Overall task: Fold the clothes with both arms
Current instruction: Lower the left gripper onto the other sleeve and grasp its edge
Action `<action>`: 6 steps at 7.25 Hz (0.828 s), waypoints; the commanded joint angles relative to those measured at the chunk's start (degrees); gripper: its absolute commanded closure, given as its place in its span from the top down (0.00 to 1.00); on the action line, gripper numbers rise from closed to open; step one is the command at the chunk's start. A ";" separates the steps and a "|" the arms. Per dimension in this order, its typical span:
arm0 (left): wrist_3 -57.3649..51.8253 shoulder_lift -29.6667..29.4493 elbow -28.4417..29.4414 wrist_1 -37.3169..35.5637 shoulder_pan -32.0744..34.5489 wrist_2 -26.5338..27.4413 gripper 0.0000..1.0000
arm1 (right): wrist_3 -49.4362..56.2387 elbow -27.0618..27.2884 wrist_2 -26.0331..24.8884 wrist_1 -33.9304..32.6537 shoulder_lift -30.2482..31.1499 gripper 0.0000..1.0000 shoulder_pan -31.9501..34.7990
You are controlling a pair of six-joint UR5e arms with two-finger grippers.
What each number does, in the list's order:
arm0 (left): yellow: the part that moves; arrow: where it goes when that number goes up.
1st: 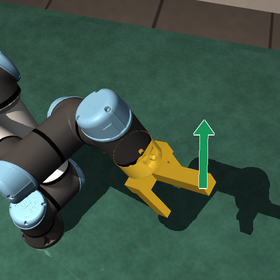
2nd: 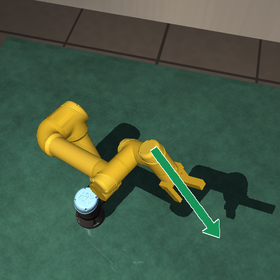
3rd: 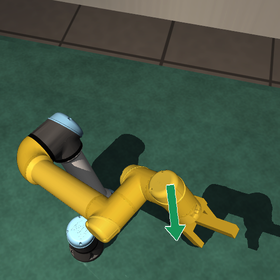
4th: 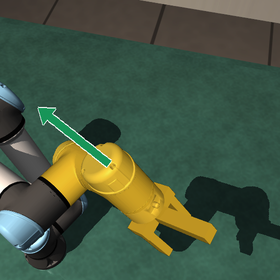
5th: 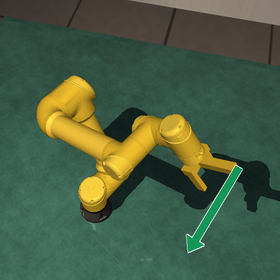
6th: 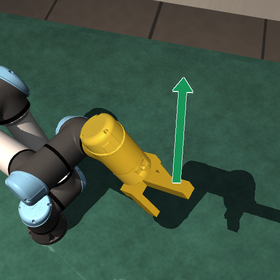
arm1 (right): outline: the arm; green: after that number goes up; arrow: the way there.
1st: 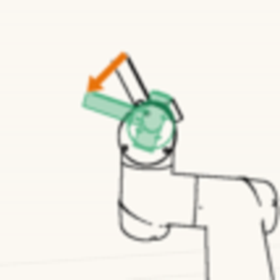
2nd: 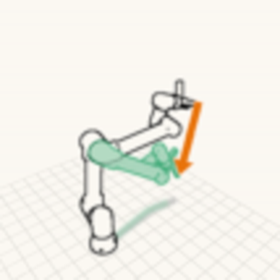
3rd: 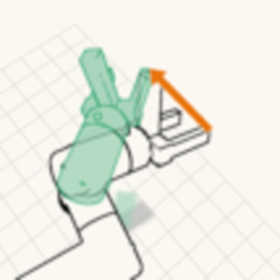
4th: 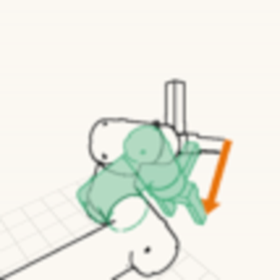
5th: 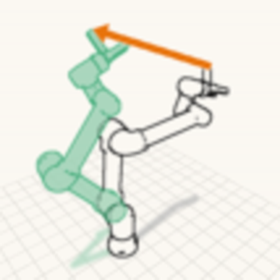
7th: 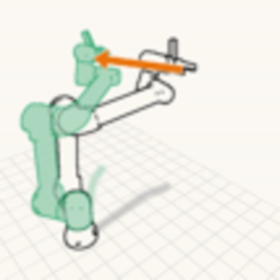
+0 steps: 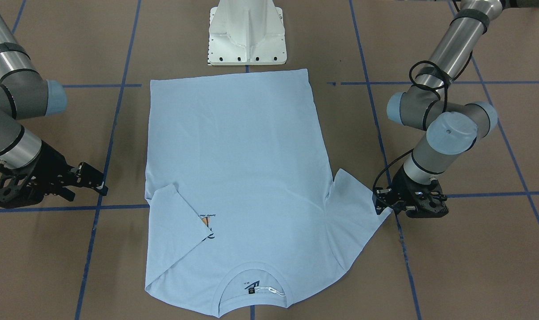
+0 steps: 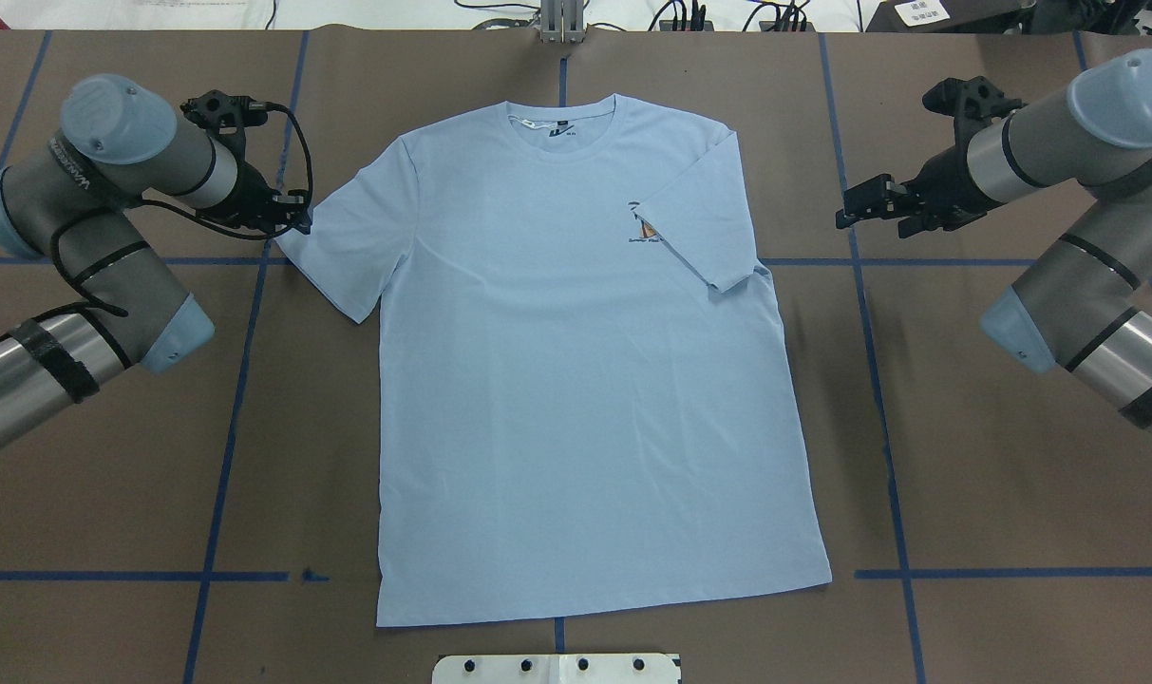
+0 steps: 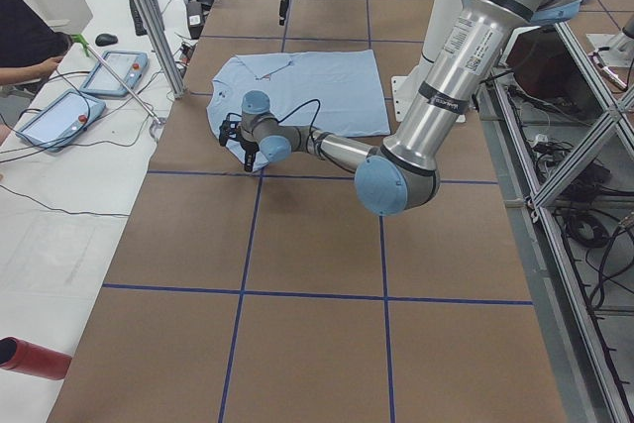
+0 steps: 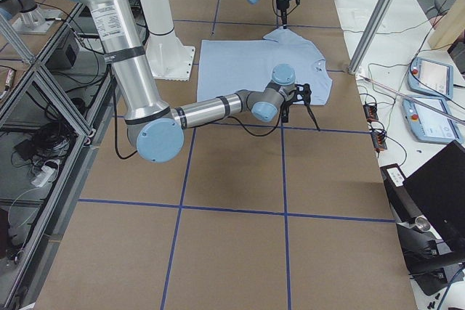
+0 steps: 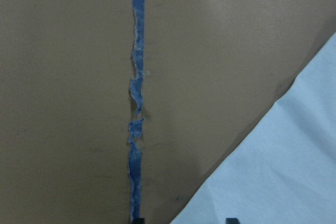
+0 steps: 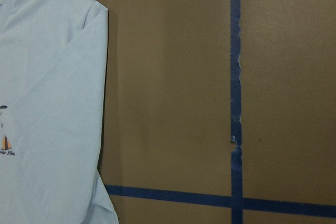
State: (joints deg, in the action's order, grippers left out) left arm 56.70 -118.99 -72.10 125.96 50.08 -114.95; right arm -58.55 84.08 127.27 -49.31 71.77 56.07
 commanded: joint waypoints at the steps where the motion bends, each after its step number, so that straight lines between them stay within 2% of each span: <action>1: -0.01 0.16 0.03 0.08 -0.60 0.08 0.41 | 0.02 0.03 0.00 0.00 0.04 1.00 0.00; 2: -0.01 0.25 0.03 0.08 -0.60 -0.01 0.33 | -0.07 0.03 0.09 0.00 0.13 1.00 0.00; 3: 0.08 0.25 0.03 -0.01 -0.60 -0.01 0.03 | 0.02 0.03 0.00 0.00 0.13 1.00 0.00; 6: -0.10 0.25 -0.14 0.08 -0.60 -0.01 0.00 | -0.07 -0.06 0.00 0.00 0.13 1.00 -0.09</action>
State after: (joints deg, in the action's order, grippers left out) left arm 56.64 -118.74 -72.15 126.01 49.49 -114.94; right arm -58.62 84.03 127.23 -49.35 71.89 56.02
